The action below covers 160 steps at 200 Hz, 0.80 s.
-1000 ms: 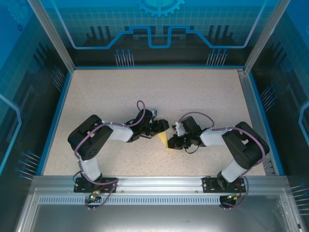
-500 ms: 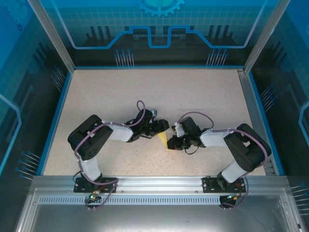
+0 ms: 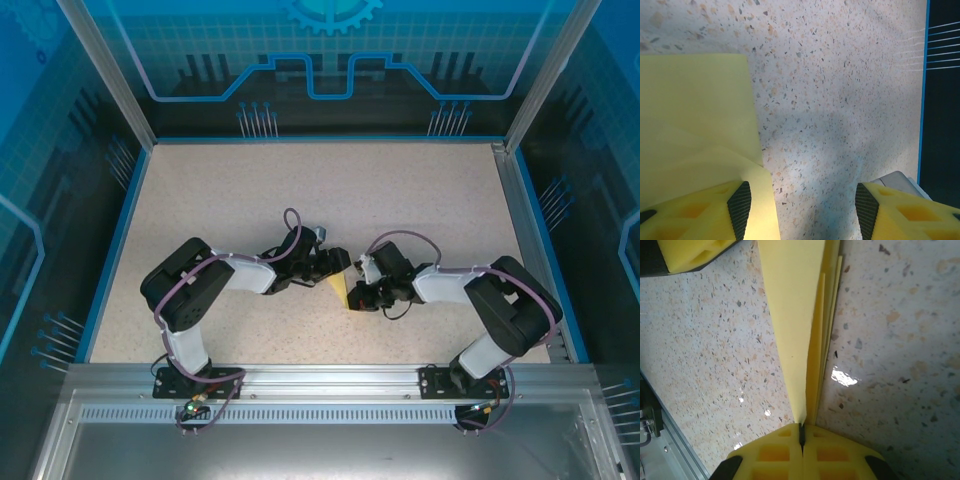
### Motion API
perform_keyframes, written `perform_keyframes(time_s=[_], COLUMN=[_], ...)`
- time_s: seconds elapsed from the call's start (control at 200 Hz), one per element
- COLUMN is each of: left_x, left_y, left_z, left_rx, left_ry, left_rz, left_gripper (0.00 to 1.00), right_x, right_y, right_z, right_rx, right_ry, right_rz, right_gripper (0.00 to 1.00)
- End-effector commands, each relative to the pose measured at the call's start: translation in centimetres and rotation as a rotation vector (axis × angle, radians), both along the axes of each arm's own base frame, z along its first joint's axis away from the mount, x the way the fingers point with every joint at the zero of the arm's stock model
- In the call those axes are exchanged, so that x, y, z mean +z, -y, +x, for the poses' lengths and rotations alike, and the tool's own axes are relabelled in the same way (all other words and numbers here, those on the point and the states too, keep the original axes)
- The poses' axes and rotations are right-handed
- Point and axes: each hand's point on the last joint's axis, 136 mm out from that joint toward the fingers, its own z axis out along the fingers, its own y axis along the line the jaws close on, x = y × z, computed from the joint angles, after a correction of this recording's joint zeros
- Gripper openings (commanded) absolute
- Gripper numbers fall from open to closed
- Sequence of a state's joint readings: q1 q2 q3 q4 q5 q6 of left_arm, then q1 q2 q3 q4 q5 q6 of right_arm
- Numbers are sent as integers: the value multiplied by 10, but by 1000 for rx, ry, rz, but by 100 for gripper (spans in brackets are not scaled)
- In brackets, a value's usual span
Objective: Fold a paper plane with a square sheet of paper (pick it up from the middle)
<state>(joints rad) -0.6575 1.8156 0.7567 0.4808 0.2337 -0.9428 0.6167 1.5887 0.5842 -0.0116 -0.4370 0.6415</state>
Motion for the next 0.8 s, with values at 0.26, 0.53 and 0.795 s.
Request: perform_keyframes(time_s=[0.26,0.53,0.795], left_x=[-41,-38,-37], left_y=[-18,-18,-16], left_z=[-22,-21,-20], left_rx=[2,-4,-6], left_ry=[-129,-122,-123], left_rz=[117,122,115], left_gripper=[61,61,61], right_x=[-41,13,62], right_y=[30,22,5], right_z=[-45,-19,3], right_rx=[8,-29,-58], right_ry=[-163,-52,83], right_rz=[-162,-24,114], right_gripper=[8,19,12])
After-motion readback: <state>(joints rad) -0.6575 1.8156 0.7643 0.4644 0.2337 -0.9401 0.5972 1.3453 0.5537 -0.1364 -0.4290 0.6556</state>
